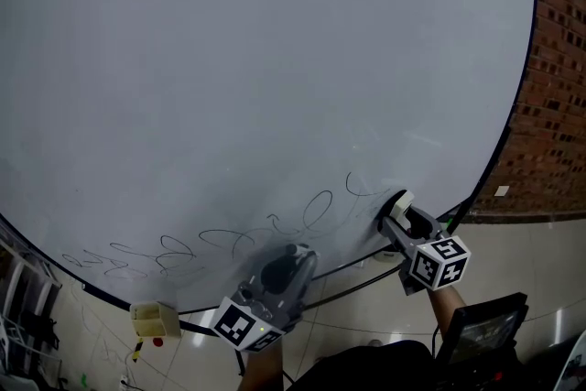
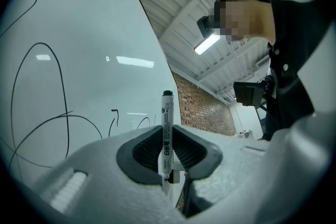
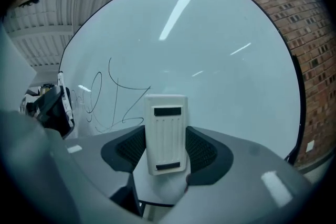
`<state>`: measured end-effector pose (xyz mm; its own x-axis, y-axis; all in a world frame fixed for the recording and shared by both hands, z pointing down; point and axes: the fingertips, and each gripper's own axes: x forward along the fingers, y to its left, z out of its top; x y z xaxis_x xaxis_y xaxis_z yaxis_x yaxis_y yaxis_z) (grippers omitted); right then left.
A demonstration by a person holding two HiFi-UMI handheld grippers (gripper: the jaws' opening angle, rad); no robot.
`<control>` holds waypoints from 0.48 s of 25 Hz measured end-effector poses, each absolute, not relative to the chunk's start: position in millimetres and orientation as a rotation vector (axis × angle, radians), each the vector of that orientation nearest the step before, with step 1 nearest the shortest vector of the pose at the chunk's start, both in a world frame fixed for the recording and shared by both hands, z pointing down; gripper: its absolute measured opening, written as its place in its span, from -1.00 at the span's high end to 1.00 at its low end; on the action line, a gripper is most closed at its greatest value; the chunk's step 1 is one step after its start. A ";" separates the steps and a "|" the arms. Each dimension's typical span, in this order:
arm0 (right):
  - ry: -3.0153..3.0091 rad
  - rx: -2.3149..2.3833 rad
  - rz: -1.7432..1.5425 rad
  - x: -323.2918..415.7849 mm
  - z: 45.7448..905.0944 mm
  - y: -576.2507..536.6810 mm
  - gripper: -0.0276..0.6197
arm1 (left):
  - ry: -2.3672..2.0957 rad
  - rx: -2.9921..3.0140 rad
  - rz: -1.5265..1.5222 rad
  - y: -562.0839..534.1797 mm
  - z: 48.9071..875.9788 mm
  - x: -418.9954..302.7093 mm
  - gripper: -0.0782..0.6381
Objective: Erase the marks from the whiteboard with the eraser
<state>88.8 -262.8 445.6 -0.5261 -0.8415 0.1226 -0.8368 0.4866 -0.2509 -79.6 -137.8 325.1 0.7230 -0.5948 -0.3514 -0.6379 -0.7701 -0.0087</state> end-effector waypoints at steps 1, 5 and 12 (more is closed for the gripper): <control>2.695 -1.527 -0.452 89.3 449.8 -262.7 0.18 | 1.004 -2.797 0.501 -137.5 325.5 -79.4 0.62; 2.685 -1.541 -0.493 88.3 448.7 -262.5 0.18 | 1.008 -2.791 0.499 -135.7 325.1 -82.2 0.62; 2.659 -1.427 -0.189 63.0 329.9 -250.9 0.18 | 1.013 -2.767 0.536 -127.7 318.3 -93.0 0.62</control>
